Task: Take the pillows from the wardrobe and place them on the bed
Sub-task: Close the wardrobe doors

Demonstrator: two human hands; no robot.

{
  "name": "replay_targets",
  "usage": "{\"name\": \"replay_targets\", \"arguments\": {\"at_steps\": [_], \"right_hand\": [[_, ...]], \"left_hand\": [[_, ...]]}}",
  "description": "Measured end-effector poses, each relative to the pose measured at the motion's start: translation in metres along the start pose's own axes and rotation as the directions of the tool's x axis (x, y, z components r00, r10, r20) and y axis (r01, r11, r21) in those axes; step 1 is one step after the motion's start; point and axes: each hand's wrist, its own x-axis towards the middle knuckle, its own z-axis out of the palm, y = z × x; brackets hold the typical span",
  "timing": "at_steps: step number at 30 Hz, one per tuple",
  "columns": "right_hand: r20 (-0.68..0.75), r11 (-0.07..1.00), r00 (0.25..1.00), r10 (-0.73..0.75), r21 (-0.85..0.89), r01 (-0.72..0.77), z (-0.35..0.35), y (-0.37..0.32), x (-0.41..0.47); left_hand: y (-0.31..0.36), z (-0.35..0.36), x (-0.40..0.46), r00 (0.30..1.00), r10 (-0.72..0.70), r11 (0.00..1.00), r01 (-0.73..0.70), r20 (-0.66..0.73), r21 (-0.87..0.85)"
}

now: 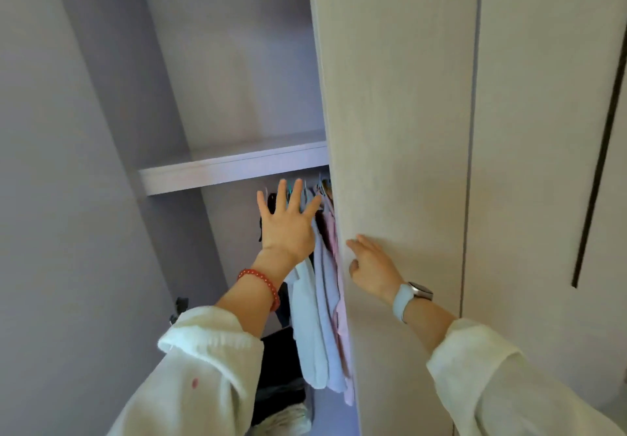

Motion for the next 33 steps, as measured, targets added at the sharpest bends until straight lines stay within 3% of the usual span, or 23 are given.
{"name": "replay_targets", "arguments": {"at_steps": [3,6,13,19,22,26,29,33], "right_hand": [[-0.17,0.977,0.981,-0.098,0.172,0.127,0.02,-0.03,-0.028],[-0.184,0.906,0.963,-0.194,0.342,0.248,0.054,-0.064,-0.07],[-0.053,0.735,0.87,-0.49,0.511,0.445,0.124,-0.151,-0.123],[-0.026,0.566,0.744,-0.667,0.631,0.53,0.162,-0.211,-0.152],[-0.023,0.524,0.7,-0.714,0.646,0.556,0.169,-0.222,-0.158],[-0.022,0.501,0.655,-0.755,0.626,0.598,0.171,-0.227,-0.158],[-0.057,0.482,0.669,-0.741,0.648,0.589,0.168,-0.222,-0.159],[-0.134,0.438,0.698,-0.704,0.692,0.574,0.154,-0.202,-0.159]], "left_hand": [[-0.012,-0.012,-0.049,0.971,-0.131,0.961,0.076,-0.198,-0.265],[-0.035,-0.012,-0.125,0.89,-0.249,0.938,0.123,-0.381,-0.325],[-0.095,-0.01,-0.278,0.799,-0.43,0.9,0.345,-0.421,-0.265],[-0.116,-0.005,-0.354,0.699,-0.383,0.921,0.34,-0.604,-0.191],[-0.128,-0.003,-0.366,0.617,-0.567,0.822,0.466,-0.546,-0.327],[-0.138,-0.004,-0.364,0.657,-0.677,0.707,0.459,-0.33,-0.537],[-0.136,0.002,-0.364,0.675,-0.651,0.706,0.371,-0.348,-0.603],[-0.129,0.007,-0.358,0.772,-0.496,0.786,0.205,-0.398,-0.584]]}}
